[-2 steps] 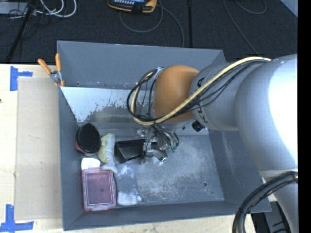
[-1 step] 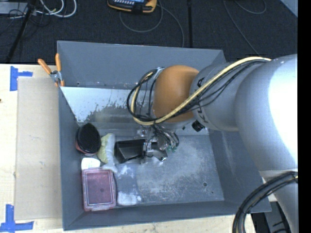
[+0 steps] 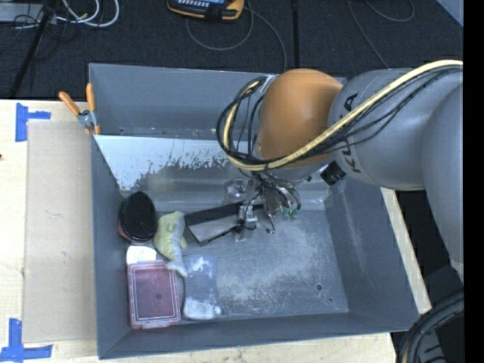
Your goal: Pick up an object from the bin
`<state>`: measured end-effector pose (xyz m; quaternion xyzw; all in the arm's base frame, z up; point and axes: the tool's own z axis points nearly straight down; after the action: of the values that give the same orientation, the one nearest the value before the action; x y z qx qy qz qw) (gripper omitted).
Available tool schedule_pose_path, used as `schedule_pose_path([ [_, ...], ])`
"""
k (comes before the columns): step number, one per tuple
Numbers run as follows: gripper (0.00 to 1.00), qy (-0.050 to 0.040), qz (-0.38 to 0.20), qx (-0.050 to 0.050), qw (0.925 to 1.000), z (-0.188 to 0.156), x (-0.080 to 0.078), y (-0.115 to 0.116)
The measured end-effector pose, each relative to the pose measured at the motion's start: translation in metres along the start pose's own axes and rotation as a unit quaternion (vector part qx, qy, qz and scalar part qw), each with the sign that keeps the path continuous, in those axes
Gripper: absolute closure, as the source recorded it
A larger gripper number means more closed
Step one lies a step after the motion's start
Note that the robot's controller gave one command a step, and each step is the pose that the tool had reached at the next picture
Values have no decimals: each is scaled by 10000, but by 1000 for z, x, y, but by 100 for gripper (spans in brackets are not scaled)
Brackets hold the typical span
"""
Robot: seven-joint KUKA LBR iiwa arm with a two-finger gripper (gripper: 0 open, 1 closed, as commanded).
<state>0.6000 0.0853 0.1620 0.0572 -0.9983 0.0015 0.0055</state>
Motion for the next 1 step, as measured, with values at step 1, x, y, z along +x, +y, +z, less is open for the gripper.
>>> schedule_pose_path([
  [1,100,0,1,-1,10000,0,0,0],
])
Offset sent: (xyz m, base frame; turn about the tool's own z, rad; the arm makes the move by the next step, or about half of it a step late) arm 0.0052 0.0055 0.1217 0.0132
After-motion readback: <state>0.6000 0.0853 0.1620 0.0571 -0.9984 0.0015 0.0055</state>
